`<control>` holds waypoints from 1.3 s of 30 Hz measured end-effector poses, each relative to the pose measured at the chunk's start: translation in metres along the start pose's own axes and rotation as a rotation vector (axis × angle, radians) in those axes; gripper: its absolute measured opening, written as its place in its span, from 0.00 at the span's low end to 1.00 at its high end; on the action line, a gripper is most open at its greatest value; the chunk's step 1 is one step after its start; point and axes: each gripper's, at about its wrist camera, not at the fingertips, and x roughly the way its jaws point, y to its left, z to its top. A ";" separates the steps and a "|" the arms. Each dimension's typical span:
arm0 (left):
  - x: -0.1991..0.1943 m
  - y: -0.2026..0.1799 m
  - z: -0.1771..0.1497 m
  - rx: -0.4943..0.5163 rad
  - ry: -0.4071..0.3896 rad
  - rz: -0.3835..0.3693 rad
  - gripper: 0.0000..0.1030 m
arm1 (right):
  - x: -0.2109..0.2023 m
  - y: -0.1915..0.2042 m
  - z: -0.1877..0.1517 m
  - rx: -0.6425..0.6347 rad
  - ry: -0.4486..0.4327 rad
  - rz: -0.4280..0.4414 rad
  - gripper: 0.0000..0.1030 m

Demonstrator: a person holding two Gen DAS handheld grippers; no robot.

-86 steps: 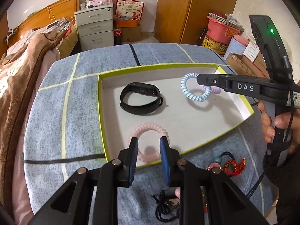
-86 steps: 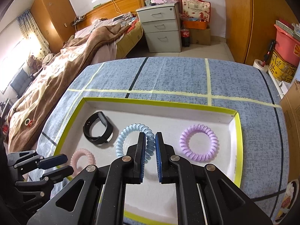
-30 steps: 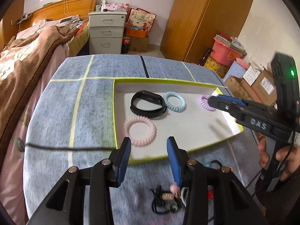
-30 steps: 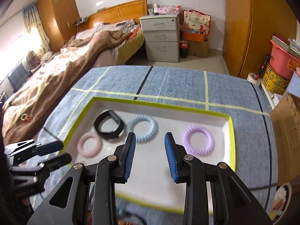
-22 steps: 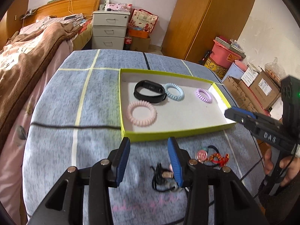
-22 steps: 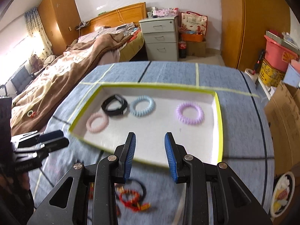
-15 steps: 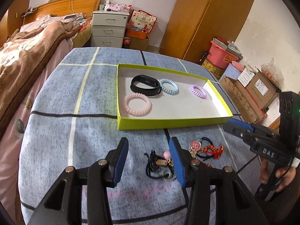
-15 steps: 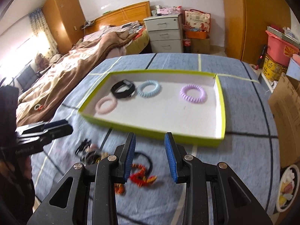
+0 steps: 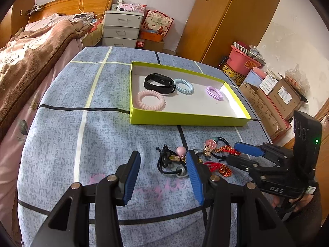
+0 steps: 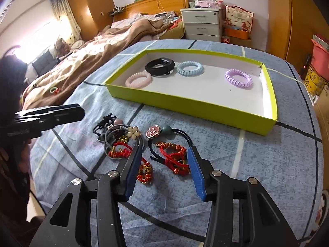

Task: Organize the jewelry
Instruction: 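Move both open grippers back to the remaining red hair ties, then grasp the red tassel tie with the right gripper while the left grasps the red bow tie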

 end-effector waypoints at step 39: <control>0.033 -0.098 -0.020 0.367 0.081 0.018 0.47 | -0.058 -0.027 -0.028 0.116 -0.139 -0.004 0.13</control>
